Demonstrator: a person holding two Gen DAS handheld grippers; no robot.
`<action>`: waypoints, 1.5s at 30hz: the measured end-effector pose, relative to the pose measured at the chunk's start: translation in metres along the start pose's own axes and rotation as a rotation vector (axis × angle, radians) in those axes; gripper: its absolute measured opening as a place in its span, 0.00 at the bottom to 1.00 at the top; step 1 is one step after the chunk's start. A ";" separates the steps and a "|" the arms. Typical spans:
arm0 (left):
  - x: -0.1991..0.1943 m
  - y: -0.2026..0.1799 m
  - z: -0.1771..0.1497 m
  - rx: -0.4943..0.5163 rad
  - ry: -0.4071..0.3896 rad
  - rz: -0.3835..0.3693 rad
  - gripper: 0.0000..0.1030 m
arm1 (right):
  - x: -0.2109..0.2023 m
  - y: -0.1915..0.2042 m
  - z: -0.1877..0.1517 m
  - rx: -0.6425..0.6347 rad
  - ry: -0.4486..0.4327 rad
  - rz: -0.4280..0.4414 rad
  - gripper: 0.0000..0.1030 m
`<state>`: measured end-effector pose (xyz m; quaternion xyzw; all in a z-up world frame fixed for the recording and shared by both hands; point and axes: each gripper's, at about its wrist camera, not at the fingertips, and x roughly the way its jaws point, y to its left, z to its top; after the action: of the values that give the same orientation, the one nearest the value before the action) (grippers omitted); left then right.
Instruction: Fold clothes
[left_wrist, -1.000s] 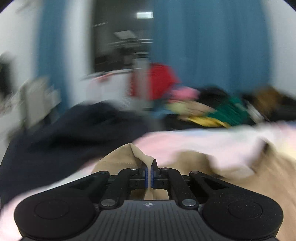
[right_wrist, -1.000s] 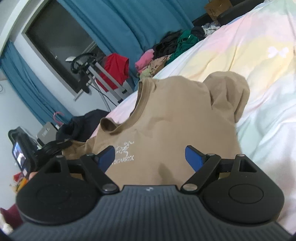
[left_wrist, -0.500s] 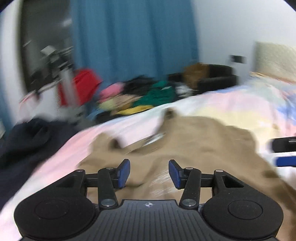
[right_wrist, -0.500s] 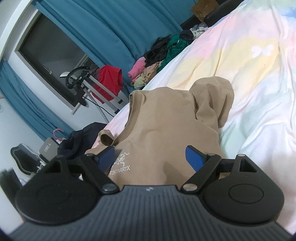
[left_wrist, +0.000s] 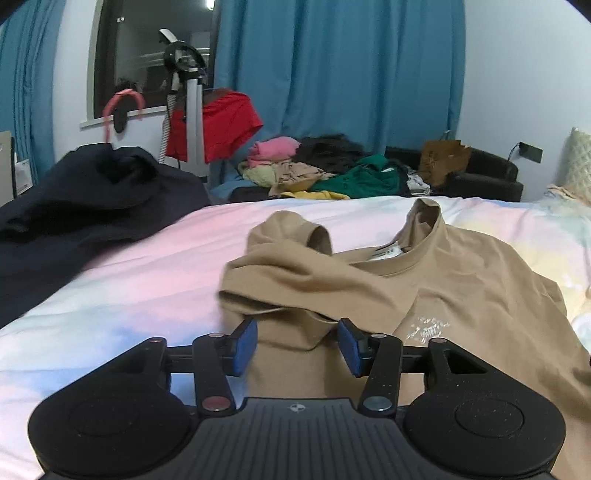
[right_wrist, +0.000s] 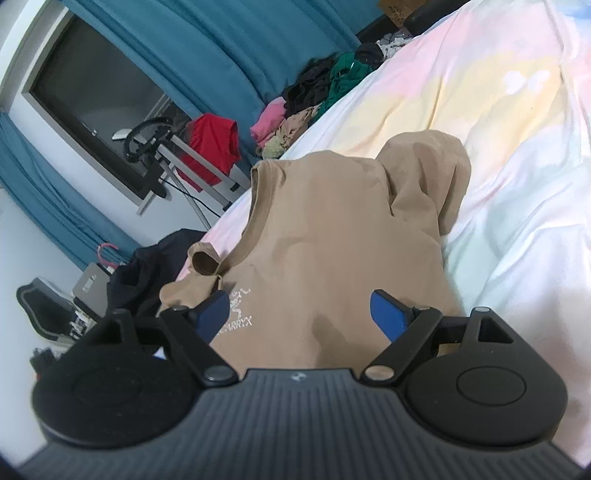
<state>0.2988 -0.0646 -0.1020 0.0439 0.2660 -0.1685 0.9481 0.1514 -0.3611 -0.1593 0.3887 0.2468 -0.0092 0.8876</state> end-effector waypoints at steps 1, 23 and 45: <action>0.009 -0.003 0.001 0.010 0.007 0.018 0.51 | 0.001 0.000 -0.001 -0.004 0.005 -0.002 0.83; -0.078 0.191 -0.045 -0.399 0.105 0.510 0.15 | 0.020 0.017 -0.013 -0.128 0.071 -0.002 0.83; -0.238 -0.008 -0.118 -0.272 0.022 0.127 0.69 | -0.020 -0.010 0.042 0.007 -0.036 -0.011 0.82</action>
<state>0.0478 0.0191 -0.0789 -0.0666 0.2934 -0.0702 0.9511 0.1501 -0.4008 -0.1331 0.3901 0.2328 -0.0221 0.8906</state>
